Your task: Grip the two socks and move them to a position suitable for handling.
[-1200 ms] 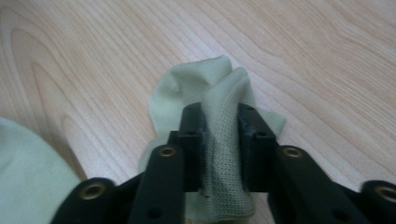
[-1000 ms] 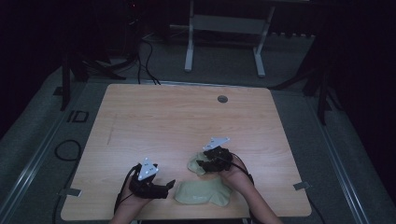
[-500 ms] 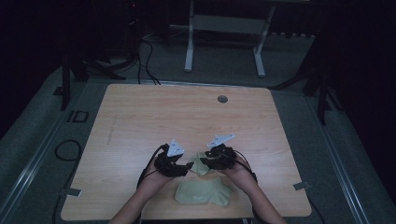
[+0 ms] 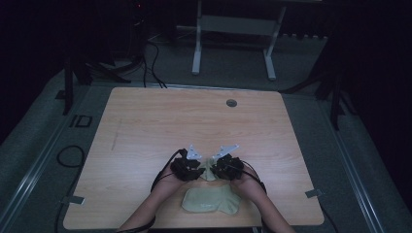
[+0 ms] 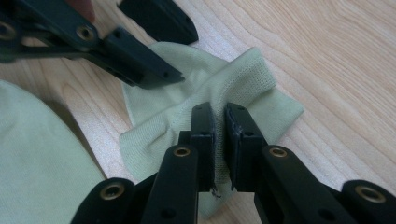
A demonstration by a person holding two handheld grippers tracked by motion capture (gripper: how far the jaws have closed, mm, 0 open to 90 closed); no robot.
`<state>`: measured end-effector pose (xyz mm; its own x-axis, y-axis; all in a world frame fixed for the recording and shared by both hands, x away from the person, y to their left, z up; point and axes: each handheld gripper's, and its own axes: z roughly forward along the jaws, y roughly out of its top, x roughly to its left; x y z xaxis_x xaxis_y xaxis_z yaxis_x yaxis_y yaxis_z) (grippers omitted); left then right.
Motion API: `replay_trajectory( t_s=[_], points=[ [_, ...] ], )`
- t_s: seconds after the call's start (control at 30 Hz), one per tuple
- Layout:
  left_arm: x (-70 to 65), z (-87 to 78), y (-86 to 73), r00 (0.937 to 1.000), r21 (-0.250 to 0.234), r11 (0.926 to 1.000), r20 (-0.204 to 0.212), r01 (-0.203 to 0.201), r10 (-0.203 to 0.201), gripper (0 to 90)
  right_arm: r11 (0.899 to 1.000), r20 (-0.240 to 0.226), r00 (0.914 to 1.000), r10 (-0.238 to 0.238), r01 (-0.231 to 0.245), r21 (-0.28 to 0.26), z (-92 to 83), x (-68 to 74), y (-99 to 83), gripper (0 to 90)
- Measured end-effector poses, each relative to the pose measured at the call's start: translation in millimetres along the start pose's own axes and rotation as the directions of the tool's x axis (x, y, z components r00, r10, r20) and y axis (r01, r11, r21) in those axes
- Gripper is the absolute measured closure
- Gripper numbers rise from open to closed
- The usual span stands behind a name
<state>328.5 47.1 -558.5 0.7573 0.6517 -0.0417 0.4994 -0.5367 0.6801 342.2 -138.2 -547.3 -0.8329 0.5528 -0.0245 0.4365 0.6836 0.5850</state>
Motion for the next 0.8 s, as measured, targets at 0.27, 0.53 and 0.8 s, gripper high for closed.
replay_trajectory(
  t_s=[0.27, 0.53, 0.8],
  points=[
    [-3.5, 3.4, -0.4, 0.9995, -0.006, 0.9995, 0.002, 0.030, -0.030, 86.4, 1.000, 0.005, 0.9999, 0.012, -0.012, -0.016, -0.2, 1.1, -1.9, 84.0],
    [-8.4, -11.5, 5.5, 0.9987, -0.029, 0.9996, -0.050, -0.007, 0.006, 87.3, 0.998, 0.004, 0.9996, 0.029, -0.029, -0.052, -6.5, 2.1, -2.8, 85.4],
    [1.2, -58.9, 9.3, 0.9951, -0.096, 0.9950, -0.091, 0.029, -0.037, 87.2, 0.985, 0.045, 0.9968, 0.065, -0.057, -0.161, -50.2, -13.4, 2.0, 85.9]
  ],
)
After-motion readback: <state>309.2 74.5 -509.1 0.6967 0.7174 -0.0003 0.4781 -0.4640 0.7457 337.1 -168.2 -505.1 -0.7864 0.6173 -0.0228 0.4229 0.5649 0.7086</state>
